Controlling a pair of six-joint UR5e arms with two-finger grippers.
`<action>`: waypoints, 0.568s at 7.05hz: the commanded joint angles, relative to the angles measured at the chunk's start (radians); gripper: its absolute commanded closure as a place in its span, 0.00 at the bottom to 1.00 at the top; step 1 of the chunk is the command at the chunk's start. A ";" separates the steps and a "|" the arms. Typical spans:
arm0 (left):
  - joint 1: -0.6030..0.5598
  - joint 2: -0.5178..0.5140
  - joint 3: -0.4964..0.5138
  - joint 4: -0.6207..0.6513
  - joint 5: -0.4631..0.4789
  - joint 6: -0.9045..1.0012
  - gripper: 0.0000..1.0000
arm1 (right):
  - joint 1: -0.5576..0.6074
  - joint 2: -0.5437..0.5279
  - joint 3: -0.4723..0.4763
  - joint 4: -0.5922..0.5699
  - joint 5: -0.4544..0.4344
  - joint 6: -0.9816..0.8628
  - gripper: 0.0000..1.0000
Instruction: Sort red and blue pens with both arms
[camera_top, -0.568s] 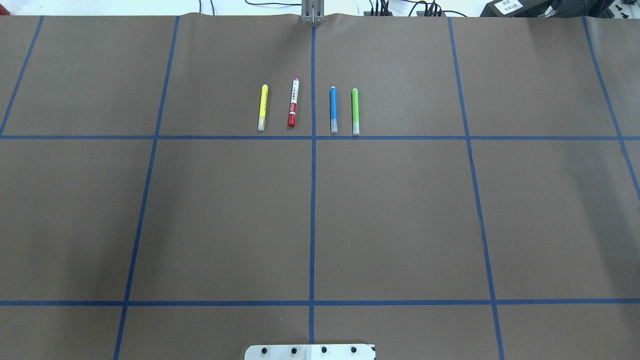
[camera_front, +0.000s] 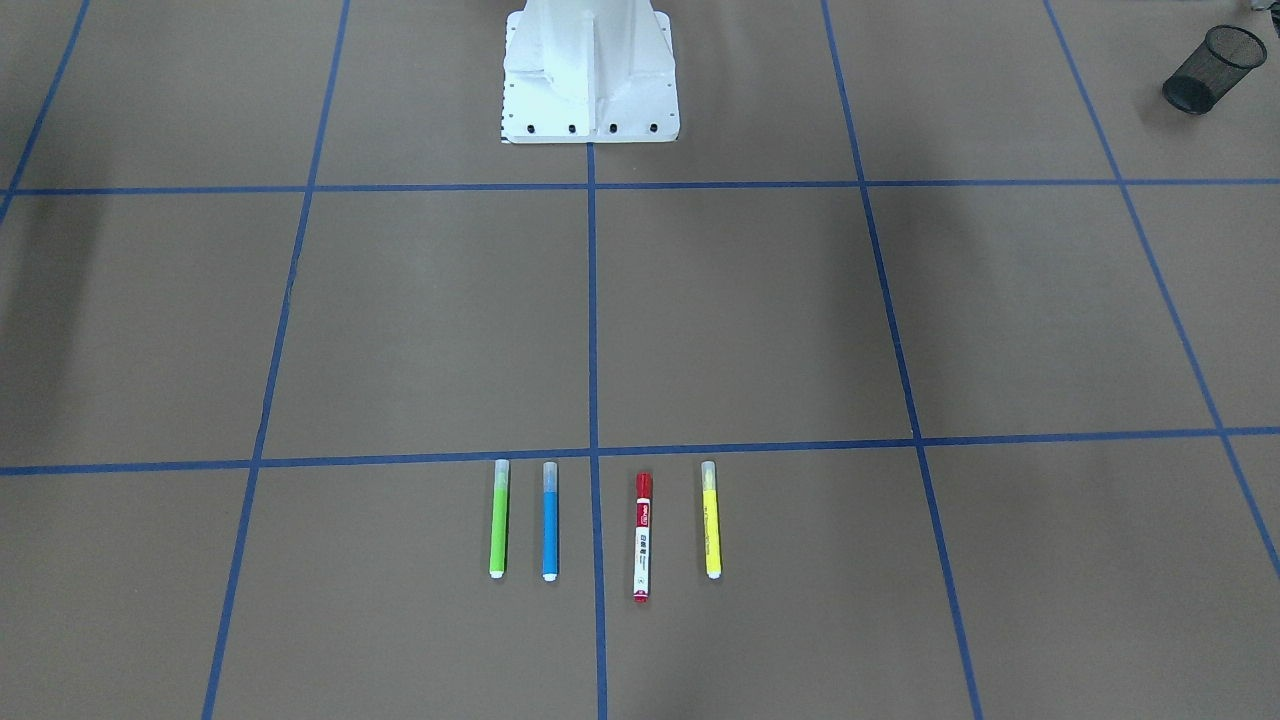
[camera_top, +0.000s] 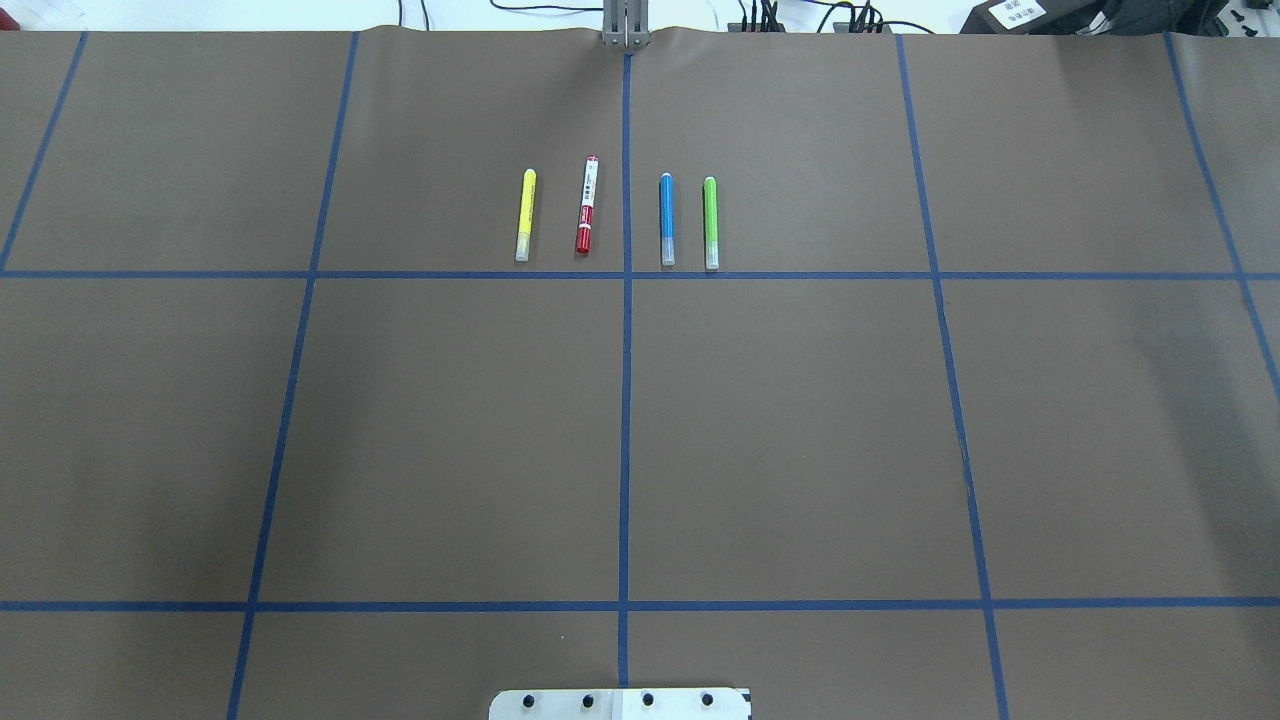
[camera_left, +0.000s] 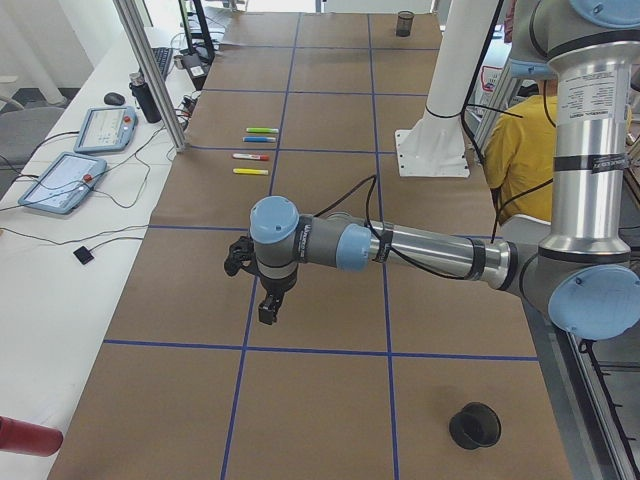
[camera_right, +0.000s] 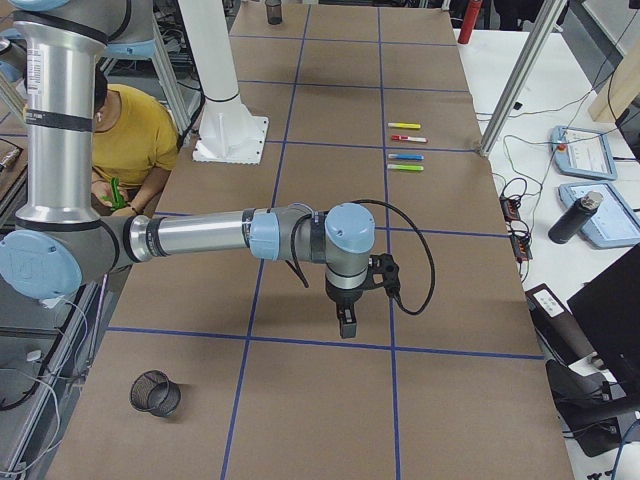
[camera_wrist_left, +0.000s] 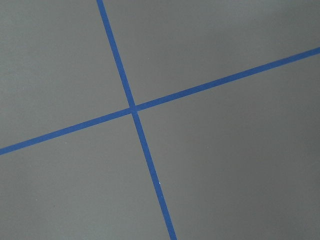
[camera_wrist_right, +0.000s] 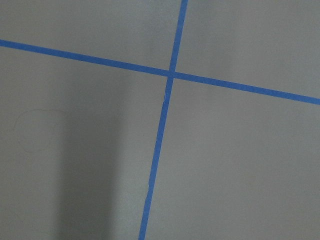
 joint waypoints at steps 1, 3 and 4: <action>0.005 -0.039 -0.009 -0.049 -0.005 -0.004 0.00 | -0.002 0.009 0.008 0.000 0.000 -0.002 0.00; 0.005 -0.059 -0.004 -0.211 -0.005 -0.003 0.00 | -0.005 0.054 -0.001 0.110 0.001 0.012 0.00; 0.009 -0.120 0.037 -0.327 -0.003 -0.007 0.00 | -0.005 0.067 -0.056 0.258 0.007 0.015 0.00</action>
